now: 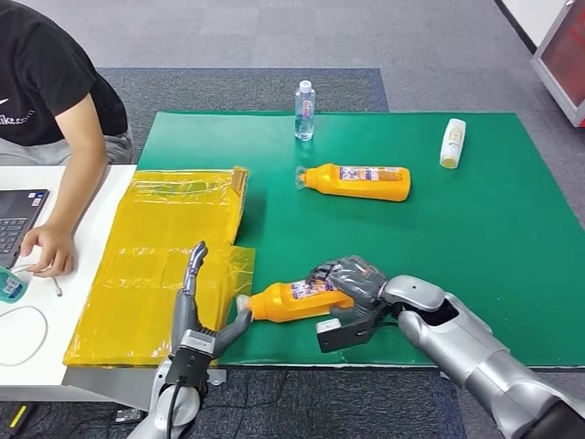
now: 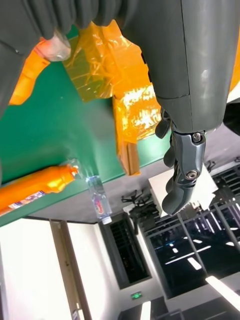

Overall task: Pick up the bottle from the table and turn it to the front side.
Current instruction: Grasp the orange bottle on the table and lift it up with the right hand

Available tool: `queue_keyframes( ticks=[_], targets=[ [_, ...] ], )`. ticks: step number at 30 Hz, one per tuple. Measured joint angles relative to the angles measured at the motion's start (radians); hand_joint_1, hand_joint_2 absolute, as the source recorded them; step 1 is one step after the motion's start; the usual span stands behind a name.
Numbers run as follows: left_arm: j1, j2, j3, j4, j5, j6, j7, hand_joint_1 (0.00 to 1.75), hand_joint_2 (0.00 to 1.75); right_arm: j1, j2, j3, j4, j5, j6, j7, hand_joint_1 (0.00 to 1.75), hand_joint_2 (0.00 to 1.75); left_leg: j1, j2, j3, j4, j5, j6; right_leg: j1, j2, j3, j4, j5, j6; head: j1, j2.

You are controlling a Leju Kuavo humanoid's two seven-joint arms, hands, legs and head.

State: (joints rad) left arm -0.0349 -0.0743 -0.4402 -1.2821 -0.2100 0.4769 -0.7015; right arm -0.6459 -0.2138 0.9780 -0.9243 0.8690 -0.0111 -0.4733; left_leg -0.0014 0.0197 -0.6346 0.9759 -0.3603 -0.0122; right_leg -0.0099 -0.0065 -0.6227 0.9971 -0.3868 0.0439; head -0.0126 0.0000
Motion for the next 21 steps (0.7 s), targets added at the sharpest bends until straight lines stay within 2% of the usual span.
queue_keyframes(
  ticks=[4, 9, 14, 15, 18, 19, 21],
  targets=[
    [0.001, 0.006, 0.000, -0.029, 0.002, 0.034, 0.000, 0.00, 1.75, 0.045, 0.004, -0.027, -0.014, -0.119, -0.144, -0.047, 1.75, 1.75, 0.000, -0.001, -0.001, 0.000, 0.000, 0.000, 0.000, -0.001, 0.000, 0.000, -0.001, 0.000, 0.000, 0.000],
    [0.005, 0.014, 0.001, -0.113, 0.010, 0.115, 0.000, 0.00, 1.75, 0.200, 0.060, -0.175, -0.088, -0.279, -0.352, -0.130, 1.75, 1.75, 0.001, -0.001, -0.002, 0.000, -0.001, -0.001, 0.001, -0.001, -0.001, 0.000, -0.003, -0.001, 0.000, 0.000],
    [0.019, 0.029, 0.001, -0.208, 0.009, 0.161, 0.000, 0.00, 1.75, 0.303, 0.121, -0.295, -0.149, -0.334, -0.419, -0.154, 1.75, 1.75, 0.001, -0.001, -0.002, 0.000, -0.002, -0.002, 0.001, -0.001, -0.002, 0.000, -0.004, -0.002, 0.000, 0.000],
    [0.024, 0.032, 0.001, -0.222, 0.008, 0.162, 0.000, 0.00, 1.75, 0.317, 0.130, -0.312, -0.157, -0.338, -0.423, -0.156, 1.48, 1.75, 0.001, -0.001, -0.002, 0.000, -0.003, -0.003, 0.001, -0.001, -0.002, 0.000, -0.004, -0.002, 0.000, 0.000],
    [0.036, 0.041, 0.001, -0.255, 0.007, 0.162, 0.000, 0.00, 1.75, 0.351, 0.150, -0.351, -0.177, -0.316, -0.431, -0.146, 0.17, 1.75, 0.001, -0.001, -0.002, 0.000, -0.003, -0.002, 0.001, -0.001, -0.002, 0.000, -0.005, -0.002, 0.000, 0.000],
    [0.039, 0.043, 0.001, -0.262, 0.006, 0.162, 0.000, 0.00, 1.75, 0.357, 0.154, -0.359, -0.181, -0.296, -0.432, -0.132, 0.00, 1.75, 0.001, -0.001, -0.002, 0.000, -0.003, -0.002, 0.001, -0.001, -0.002, 0.000, -0.005, -0.002, 0.000, 0.000],
    [0.045, 0.047, 0.001, -0.268, 0.007, 0.160, 0.000, 0.00, 1.75, 0.365, 0.157, -0.366, -0.183, -0.249, -0.425, -0.096, 0.00, 1.75, 0.001, -0.001, -0.002, 0.000, -0.003, -0.002, 0.001, -0.001, -0.002, 0.000, -0.005, -0.002, 0.000, 0.000]
  ],
)
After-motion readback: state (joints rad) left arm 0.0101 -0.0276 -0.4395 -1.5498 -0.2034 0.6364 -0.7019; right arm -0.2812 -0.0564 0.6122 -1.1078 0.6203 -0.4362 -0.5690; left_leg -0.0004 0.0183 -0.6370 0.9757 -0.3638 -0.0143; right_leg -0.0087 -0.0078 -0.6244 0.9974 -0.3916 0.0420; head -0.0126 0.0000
